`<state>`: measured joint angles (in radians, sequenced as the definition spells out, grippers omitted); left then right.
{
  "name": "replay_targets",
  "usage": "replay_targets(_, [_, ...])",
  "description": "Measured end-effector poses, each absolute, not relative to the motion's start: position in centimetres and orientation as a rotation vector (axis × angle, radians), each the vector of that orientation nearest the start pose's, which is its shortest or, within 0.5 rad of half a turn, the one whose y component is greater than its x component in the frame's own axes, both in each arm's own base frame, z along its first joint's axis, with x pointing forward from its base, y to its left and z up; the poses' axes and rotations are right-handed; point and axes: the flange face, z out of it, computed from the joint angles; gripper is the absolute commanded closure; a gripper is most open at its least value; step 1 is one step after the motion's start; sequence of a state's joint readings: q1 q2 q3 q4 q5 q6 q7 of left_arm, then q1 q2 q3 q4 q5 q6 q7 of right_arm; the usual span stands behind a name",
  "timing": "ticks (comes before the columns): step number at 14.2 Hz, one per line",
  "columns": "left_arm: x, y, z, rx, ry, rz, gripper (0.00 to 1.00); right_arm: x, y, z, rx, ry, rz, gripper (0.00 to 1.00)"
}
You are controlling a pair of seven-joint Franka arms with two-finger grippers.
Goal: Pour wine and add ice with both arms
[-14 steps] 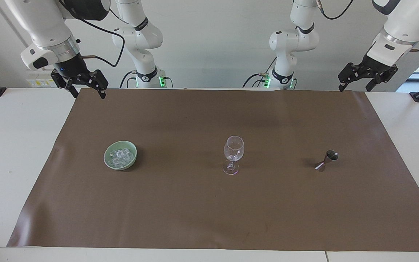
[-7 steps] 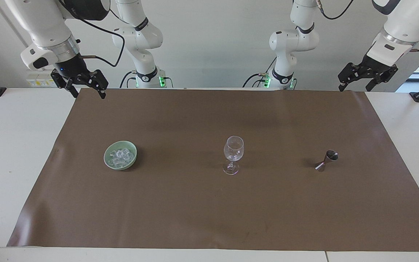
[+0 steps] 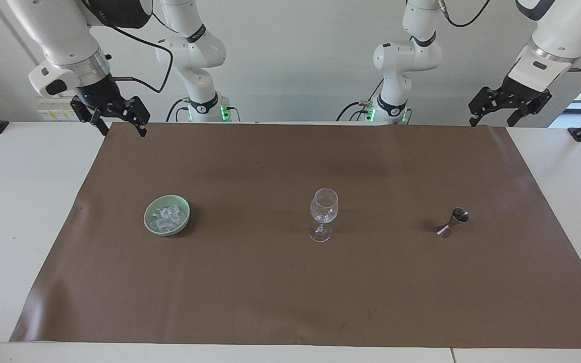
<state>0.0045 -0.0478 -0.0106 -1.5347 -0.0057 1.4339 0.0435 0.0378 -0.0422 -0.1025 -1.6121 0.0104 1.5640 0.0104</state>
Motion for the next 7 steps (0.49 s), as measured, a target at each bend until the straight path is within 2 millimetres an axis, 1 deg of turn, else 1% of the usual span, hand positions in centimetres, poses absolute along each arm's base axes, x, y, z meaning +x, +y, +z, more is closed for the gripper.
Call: replay_targets(7, [52.5, -1.8, 65.5, -3.143, 0.120, 0.083, 0.00, 53.9, -3.5, 62.7, -3.124, 0.117, 0.009, 0.00])
